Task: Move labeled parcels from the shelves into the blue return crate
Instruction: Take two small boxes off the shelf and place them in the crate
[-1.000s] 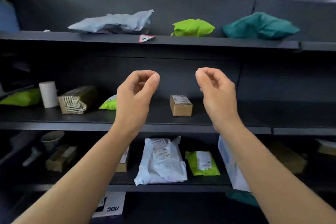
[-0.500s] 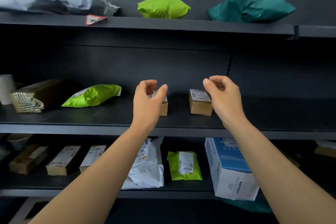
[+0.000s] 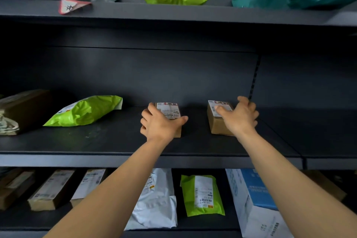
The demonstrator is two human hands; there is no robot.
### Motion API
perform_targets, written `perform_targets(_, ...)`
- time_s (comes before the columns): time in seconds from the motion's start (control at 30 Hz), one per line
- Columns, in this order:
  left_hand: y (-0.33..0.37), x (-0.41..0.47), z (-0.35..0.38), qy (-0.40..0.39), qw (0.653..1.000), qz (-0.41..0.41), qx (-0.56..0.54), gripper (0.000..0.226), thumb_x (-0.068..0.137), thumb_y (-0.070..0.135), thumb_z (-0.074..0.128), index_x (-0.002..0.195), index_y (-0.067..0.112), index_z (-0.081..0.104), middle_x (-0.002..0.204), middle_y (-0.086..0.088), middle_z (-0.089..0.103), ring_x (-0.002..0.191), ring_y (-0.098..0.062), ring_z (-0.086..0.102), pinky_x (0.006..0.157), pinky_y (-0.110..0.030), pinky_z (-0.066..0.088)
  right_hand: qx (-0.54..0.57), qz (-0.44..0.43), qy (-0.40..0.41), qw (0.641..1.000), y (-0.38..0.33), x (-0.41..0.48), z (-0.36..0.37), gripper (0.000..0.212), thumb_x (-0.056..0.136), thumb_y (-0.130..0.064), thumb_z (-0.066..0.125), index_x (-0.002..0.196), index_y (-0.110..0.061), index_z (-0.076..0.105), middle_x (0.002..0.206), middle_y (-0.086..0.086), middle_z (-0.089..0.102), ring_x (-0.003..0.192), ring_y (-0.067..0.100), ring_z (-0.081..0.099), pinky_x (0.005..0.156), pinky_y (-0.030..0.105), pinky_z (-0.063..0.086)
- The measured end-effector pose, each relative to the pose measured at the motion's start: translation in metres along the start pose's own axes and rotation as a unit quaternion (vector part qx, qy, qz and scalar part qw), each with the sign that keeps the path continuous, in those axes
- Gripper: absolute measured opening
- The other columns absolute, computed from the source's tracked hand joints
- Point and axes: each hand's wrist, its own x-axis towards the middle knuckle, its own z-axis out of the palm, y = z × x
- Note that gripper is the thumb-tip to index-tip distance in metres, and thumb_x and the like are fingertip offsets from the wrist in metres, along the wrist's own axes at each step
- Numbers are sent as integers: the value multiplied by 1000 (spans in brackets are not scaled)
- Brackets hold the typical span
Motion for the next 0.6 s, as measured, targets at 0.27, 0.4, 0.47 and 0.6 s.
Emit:
perform_targets(0.27,8,23,19,-43,992,-69,92,118,57,62,76,142,5,17,143,-13,31,133,-33,34,104,-46,34,-65,72,-64,993,10,29,19,105,69,-61,69,145,-13,16,150,15,22,137,37,23,109,50,25)
perform_targets(0.4,7,27,24,-56,989,-86,107,118,60,64,74,142,0,19,142,-15,33,132,-33,36,102,-45,37,-51,101,-97,989,16,40,25,109,67,-63,70,146,-13,13,150,16,23,137,38,24,109,49,28)
perform_targets(0.47,6,28,26,-58,988,-89,112,112,63,61,73,141,-1,22,140,-16,36,130,-33,38,101,-44,38,-59,113,-105,986,21,46,27,114,64,-66,69,147,-10,14,150,16,25,136,37,26,108,47,29)
perform_targets(0.6,2,30,25,-57,987,-101,108,112,63,61,72,141,-3,23,138,-16,39,127,-32,42,98,-40,41,-58,130,-124,982,30,49,30,116,58,-71,70,145,-9,25,146,13,34,132,34,34,105,42,34)
